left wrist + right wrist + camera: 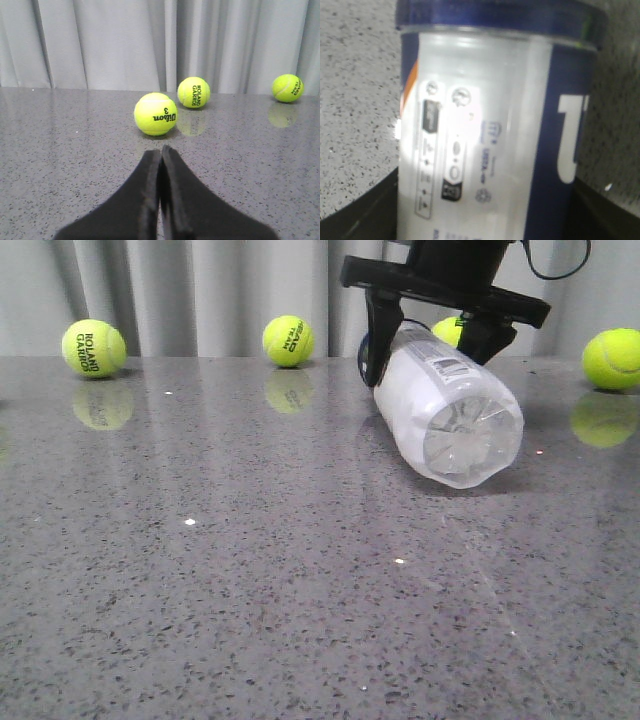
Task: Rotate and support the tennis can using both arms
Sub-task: 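Close the right gripper on the can and rotate it sideways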
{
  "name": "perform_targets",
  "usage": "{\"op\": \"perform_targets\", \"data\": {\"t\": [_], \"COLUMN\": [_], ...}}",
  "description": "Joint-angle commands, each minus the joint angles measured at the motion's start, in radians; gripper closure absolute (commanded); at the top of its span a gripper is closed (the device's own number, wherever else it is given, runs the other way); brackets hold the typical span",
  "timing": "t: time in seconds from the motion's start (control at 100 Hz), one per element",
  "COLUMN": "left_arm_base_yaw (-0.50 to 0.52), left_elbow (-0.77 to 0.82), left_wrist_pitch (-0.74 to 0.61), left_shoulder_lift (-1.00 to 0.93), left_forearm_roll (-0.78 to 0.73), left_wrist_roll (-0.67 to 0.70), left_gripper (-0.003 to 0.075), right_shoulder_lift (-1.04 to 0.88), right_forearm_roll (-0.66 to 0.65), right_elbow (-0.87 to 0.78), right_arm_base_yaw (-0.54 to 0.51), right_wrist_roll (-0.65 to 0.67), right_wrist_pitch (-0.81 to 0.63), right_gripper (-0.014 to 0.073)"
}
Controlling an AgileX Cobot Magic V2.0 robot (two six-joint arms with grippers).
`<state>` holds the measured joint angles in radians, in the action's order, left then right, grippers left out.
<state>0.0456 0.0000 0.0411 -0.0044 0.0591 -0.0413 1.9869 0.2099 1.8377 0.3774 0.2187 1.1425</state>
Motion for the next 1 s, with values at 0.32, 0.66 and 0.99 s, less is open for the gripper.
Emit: {"op": "perform_targets", "data": {"t": [0.32, 0.66, 0.99], "left_arm_base_yaw": [0.0, 0.0, 0.0], "left_elbow": [0.045, 0.045, 0.045], "left_wrist_pitch": [-0.075, -0.075, -0.075], "left_shoulder_lift": [-0.033, -0.033, -0.033], "left_forearm_roll": [0.002, 0.002, 0.002], "left_wrist_roll": [0.01, 0.01, 0.01], "left_gripper": [0.074, 0.074, 0.074], "right_shoulder_lift": [-0.055, -0.051, -0.006], "right_forearm_roll": [0.012, 0.012, 0.006], "right_elbow": [0.213, 0.216, 0.216], "right_arm_base_yaw": [0.061, 0.173, 0.227], "right_wrist_roll": [-0.746, -1.349, -1.414], "right_wrist_pitch": [0.088, 0.186, 0.185], "right_gripper": [0.0254, 0.0253, 0.0253]}}
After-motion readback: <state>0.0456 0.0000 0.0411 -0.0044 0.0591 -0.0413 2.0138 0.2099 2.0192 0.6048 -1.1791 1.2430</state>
